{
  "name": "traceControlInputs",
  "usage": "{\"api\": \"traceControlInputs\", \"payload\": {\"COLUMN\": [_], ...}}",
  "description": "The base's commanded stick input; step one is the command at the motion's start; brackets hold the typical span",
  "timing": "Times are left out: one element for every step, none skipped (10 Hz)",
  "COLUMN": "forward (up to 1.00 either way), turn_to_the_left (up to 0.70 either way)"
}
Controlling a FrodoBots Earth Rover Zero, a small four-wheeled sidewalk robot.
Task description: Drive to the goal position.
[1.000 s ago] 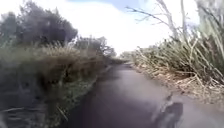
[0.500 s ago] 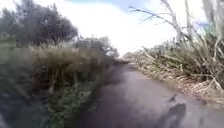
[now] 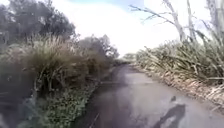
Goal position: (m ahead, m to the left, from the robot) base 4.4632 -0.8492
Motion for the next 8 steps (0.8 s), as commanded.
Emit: {"api": "traceControlInputs", "payload": {"forward": [0.85,0.85,0.85,0.85,0.85,0.85,0.85,0.85], "turn_to_the_left": [-0.34,-0.34,-0.34,-0.34,-0.34,-0.34,-0.34,-0.34]}}
